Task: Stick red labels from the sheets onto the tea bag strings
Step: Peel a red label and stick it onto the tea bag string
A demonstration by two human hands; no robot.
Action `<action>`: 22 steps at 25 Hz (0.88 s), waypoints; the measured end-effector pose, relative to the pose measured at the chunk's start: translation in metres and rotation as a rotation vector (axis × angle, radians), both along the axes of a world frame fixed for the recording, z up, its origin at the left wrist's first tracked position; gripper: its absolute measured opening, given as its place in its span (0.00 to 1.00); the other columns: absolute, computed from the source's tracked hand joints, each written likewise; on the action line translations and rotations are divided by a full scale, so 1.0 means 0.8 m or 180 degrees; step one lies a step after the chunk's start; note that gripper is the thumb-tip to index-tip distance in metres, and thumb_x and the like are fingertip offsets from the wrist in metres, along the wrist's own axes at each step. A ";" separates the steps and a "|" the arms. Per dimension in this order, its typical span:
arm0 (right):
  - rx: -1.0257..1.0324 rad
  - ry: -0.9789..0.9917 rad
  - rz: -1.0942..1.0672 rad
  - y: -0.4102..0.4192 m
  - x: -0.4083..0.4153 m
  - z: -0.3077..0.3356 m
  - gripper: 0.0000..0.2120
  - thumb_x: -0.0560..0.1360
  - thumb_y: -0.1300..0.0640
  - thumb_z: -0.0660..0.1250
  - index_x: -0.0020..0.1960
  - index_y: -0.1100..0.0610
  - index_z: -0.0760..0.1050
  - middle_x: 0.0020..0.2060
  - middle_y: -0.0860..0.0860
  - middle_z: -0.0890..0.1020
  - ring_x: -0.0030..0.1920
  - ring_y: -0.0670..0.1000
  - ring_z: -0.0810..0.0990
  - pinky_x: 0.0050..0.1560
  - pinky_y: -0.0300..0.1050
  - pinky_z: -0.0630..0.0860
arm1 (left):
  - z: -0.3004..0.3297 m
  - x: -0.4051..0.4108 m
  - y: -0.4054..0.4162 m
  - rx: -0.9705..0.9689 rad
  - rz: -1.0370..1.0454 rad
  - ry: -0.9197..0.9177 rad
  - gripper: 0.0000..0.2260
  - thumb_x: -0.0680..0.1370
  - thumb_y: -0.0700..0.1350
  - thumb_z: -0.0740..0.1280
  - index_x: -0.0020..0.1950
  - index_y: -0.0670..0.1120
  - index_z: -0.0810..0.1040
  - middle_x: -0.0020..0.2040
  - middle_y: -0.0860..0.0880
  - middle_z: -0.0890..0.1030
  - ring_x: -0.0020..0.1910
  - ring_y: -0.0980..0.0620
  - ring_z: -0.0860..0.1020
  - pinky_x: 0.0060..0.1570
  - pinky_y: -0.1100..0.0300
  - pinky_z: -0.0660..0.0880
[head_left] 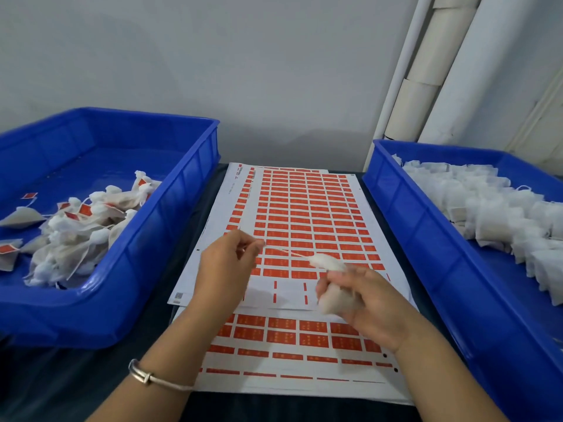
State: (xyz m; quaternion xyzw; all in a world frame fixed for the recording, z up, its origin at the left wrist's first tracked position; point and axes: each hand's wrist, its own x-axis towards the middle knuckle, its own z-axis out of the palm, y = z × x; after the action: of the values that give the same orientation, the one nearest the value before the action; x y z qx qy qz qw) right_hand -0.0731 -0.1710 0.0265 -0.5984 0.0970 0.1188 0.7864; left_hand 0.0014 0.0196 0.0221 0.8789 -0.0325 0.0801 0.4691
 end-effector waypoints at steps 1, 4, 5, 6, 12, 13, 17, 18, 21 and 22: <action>0.0950 0.0004 -0.0150 -0.001 0.002 -0.002 0.09 0.67 0.57 0.72 0.47 0.52 0.84 0.40 0.53 0.83 0.42 0.51 0.81 0.46 0.48 0.79 | -0.010 -0.009 -0.003 0.0127 -0.0112 0.0084 0.04 0.75 0.52 0.66 0.41 0.58 0.72 0.37 0.60 0.77 0.36 0.59 0.77 0.34 0.71 0.70; 0.1752 -0.0128 -0.0577 0.002 0.008 -0.010 0.23 0.62 0.58 0.74 0.56 0.56 0.77 0.41 0.56 0.83 0.37 0.51 0.82 0.34 0.46 0.79 | -0.031 -0.040 -0.011 0.0611 -0.0573 -0.0004 0.03 0.75 0.54 0.65 0.44 0.60 0.72 0.39 0.64 0.74 0.37 0.63 0.74 0.36 0.76 0.66; 0.1584 -0.0200 -0.0612 0.004 0.009 -0.013 0.24 0.63 0.57 0.73 0.58 0.54 0.75 0.45 0.55 0.84 0.39 0.51 0.82 0.35 0.45 0.79 | -0.032 -0.046 -0.012 0.0805 -0.0762 -0.0137 0.01 0.76 0.54 0.65 0.46 0.60 0.73 0.40 0.65 0.73 0.38 0.65 0.73 0.37 0.77 0.66; 0.1280 -0.0269 -0.0582 0.007 0.009 -0.014 0.23 0.65 0.56 0.72 0.60 0.52 0.75 0.48 0.52 0.84 0.44 0.52 0.82 0.37 0.43 0.79 | -0.030 -0.050 -0.014 0.0998 -0.0975 -0.0289 0.02 0.77 0.54 0.63 0.49 0.60 0.74 0.42 0.66 0.72 0.38 0.66 0.72 0.38 0.78 0.65; -0.1705 -0.0719 -0.0149 0.016 0.003 -0.009 0.10 0.71 0.46 0.69 0.47 0.30 0.76 0.45 0.31 0.79 0.49 0.40 0.79 0.36 0.28 0.74 | -0.008 -0.051 -0.026 0.1141 -0.1686 -0.0902 0.07 0.78 0.47 0.63 0.55 0.57 0.76 0.59 0.60 0.72 0.48 0.66 0.66 0.43 0.83 0.60; -0.1889 -0.0698 -0.0097 0.017 0.003 -0.009 0.09 0.71 0.46 0.70 0.46 0.31 0.76 0.43 0.30 0.79 0.47 0.40 0.79 0.36 0.28 0.73 | -0.004 -0.049 -0.028 0.1101 -0.1652 -0.1054 0.07 0.78 0.47 0.64 0.53 0.57 0.77 0.61 0.59 0.70 0.52 0.65 0.64 0.46 0.82 0.59; -0.1958 -0.0842 0.0253 0.019 0.004 -0.011 0.16 0.76 0.54 0.66 0.46 0.30 0.75 0.45 0.33 0.80 0.49 0.40 0.79 0.43 0.31 0.75 | 0.005 -0.038 -0.041 0.0819 -0.1855 -0.0974 0.07 0.78 0.44 0.65 0.50 0.57 0.78 0.61 0.61 0.68 0.54 0.66 0.65 0.45 0.84 0.61; -0.1913 -0.0894 0.0297 0.020 0.004 -0.009 0.18 0.77 0.55 0.65 0.46 0.28 0.74 0.45 0.34 0.81 0.50 0.39 0.79 0.45 0.33 0.76 | 0.004 -0.038 -0.044 0.0736 -0.1875 -0.0930 0.07 0.78 0.44 0.65 0.50 0.57 0.78 0.57 0.62 0.68 0.51 0.66 0.67 0.44 0.85 0.63; -0.1813 -0.1004 0.0278 0.024 0.005 -0.007 0.22 0.76 0.57 0.66 0.44 0.26 0.74 0.44 0.32 0.80 0.49 0.35 0.78 0.42 0.30 0.76 | 0.003 -0.041 -0.050 0.0416 -0.1723 -0.0764 0.12 0.78 0.44 0.64 0.43 0.63 0.72 0.47 0.68 0.67 0.49 0.70 0.68 0.46 0.83 0.64; -0.1828 -0.1030 0.0183 0.027 0.005 -0.008 0.21 0.76 0.57 0.67 0.44 0.27 0.74 0.43 0.30 0.79 0.47 0.32 0.78 0.39 0.27 0.75 | 0.003 -0.042 -0.051 0.0288 -0.1654 -0.0643 0.13 0.78 0.45 0.64 0.41 0.64 0.70 0.47 0.69 0.67 0.50 0.71 0.69 0.45 0.83 0.65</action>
State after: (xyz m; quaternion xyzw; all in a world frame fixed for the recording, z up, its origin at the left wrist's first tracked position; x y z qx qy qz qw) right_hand -0.0695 -0.1493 0.0202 -0.8092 -0.0165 0.0121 0.5871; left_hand -0.0318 -0.0210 0.0243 0.8487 -0.3069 0.0428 0.4285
